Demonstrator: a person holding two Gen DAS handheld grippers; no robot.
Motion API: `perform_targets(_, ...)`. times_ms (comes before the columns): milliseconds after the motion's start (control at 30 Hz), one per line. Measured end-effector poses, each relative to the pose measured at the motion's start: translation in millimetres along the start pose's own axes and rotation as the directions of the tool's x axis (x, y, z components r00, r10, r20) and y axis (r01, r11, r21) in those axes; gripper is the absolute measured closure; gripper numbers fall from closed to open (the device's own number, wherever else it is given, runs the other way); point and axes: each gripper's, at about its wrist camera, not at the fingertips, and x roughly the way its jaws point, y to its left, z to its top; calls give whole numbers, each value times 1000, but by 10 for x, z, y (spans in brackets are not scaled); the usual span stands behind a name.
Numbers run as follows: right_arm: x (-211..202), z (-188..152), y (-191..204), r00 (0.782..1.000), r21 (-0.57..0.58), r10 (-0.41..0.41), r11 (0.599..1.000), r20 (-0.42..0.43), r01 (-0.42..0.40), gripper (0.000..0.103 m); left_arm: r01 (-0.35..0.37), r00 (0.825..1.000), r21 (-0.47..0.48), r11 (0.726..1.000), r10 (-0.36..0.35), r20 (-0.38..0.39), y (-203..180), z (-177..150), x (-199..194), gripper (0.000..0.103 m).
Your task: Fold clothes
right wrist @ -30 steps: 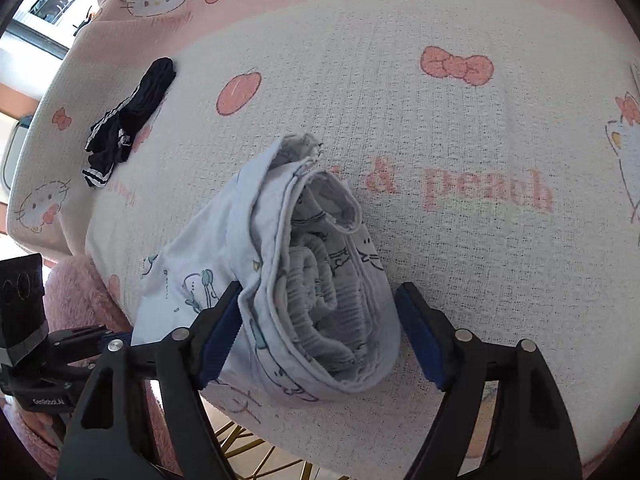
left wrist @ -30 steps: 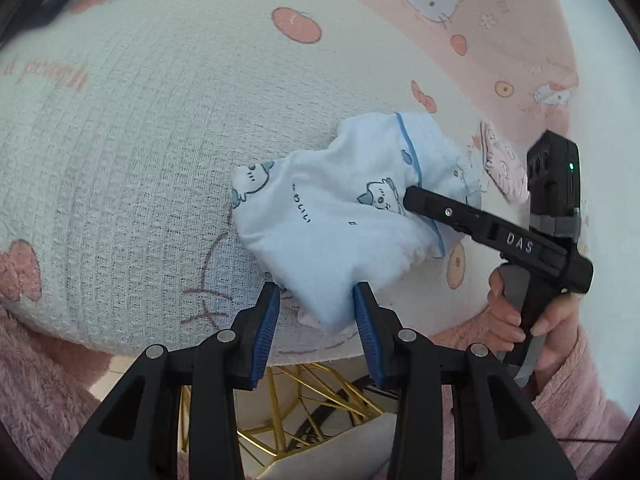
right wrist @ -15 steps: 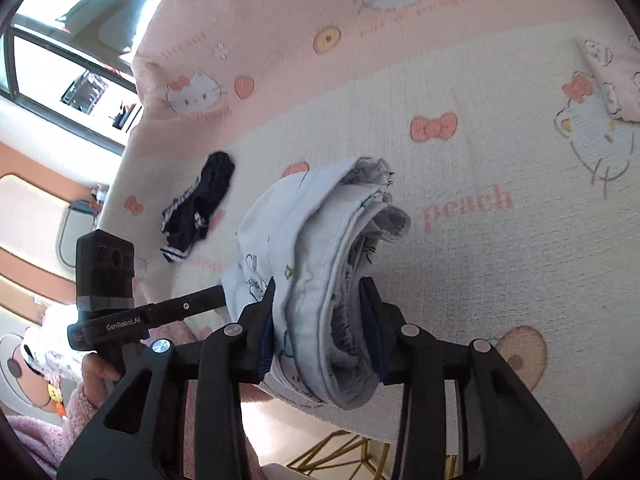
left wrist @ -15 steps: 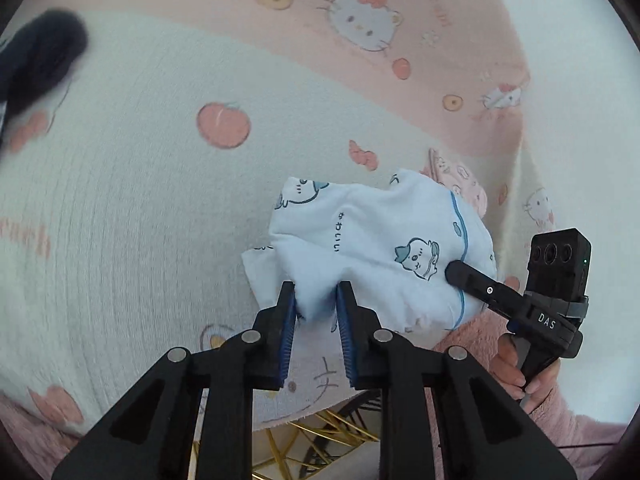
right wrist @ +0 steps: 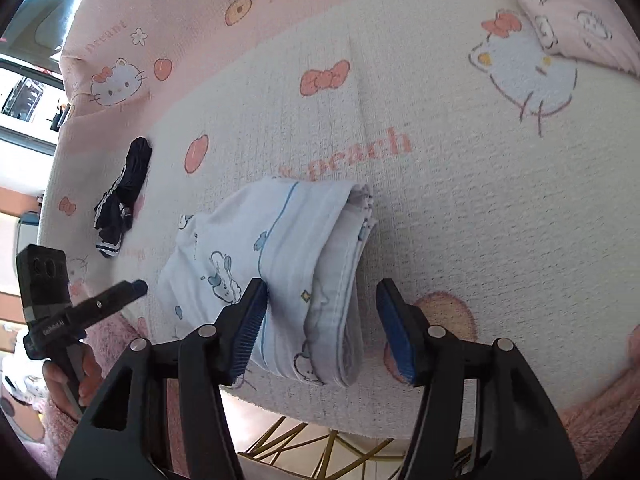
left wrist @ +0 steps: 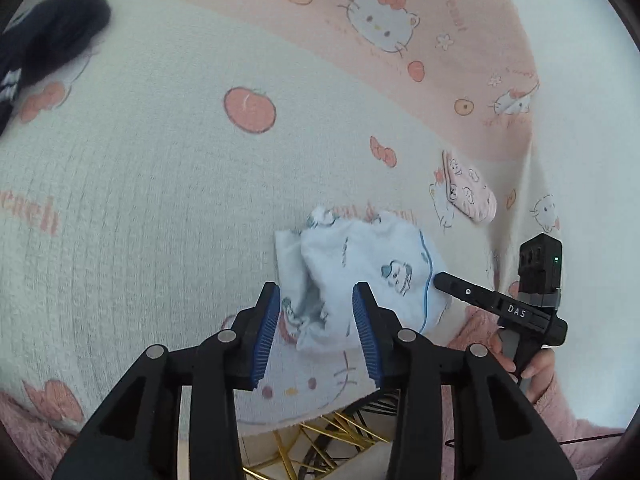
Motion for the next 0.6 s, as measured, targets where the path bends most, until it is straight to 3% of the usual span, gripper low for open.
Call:
perform_targets(67,-125,82,94,996,-37,-64,997,63,67,44,24,999,9,1000,-24,-36,-11,67,105,63)
perform_targets(133,-295,141,115,991,-58,-71,995,111,77,44,47,995,11,999,-45,-88,-18,91,235,62)
perform_targets(167,-349,156,130,991,-65,-57,996,119,65,44,12,994,38,999,-8,-107,-65,64,295,62)
perform_targets(233,-358,167,171,996,-91,-41,995,82,48,44,-66,988,50,997,72,-139,-128,40,484,62)
perform_targets(367,-123,101,265,987,-176,-158,972,5,156,45,-38,991,-43,998,32,-131,-84,-58,489,63)
perform_targets(433,29,75,293,981,-197,-191,963,-19,184,45,-43,991,-7,999,41,-125,-181,-100,425,92)
perform_targets(600,191,133,280,990,-177,-140,975,-34,132,45,-51,992,46,998,56,-117,-329,-222,238,95)
